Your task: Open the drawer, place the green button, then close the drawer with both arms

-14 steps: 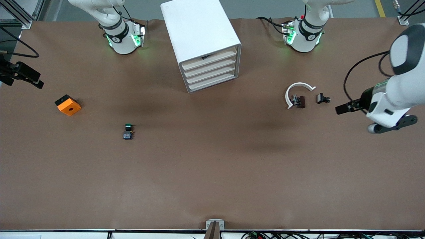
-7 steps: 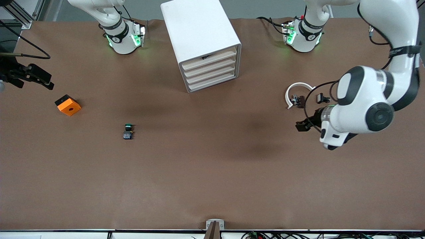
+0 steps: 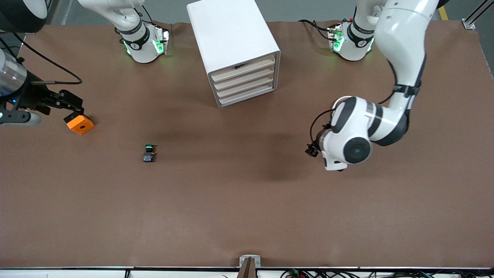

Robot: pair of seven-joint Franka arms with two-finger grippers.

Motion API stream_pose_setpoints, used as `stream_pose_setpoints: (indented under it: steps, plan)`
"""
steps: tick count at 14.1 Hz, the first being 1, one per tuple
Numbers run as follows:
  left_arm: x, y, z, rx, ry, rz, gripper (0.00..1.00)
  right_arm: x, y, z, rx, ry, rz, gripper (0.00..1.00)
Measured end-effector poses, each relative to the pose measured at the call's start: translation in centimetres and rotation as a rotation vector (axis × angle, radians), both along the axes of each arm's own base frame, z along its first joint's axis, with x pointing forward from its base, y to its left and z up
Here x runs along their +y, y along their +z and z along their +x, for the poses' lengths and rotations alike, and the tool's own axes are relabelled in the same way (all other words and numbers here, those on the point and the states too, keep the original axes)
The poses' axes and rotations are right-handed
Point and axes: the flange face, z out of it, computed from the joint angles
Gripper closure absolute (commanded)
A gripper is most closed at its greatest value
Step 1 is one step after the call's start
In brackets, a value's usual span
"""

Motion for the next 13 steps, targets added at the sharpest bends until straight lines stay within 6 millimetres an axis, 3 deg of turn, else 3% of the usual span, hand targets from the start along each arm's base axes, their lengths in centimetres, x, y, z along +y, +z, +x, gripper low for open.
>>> stream_pose_setpoints:
  steps: [3, 5, 9, 13]
  plan:
    - [-4.0, -3.7, -1.9, 0.058, 0.205, 0.074, 0.0, 0.6, -4.1, 1.4, 0.072, 0.009, -0.006, 0.0]
    - [-6.4, -5.2, -3.3, 0.109, 0.318, 0.11, 0.0, 1.1, -8.4, 2.5, 0.143, 0.015, -0.012, 0.0]
    - [-10.3, -5.3, -5.7, 0.21, 0.437, 0.087, 0.0, 1.4, -17.7, 4.8, 0.169, 0.019, -0.014, 0.0]
    - [-11.8, -6.1, -6.5, 0.341, 0.535, 0.005, 0.0, 1.4, -24.7, 4.2, 0.096, 0.017, -0.007, 0.0]
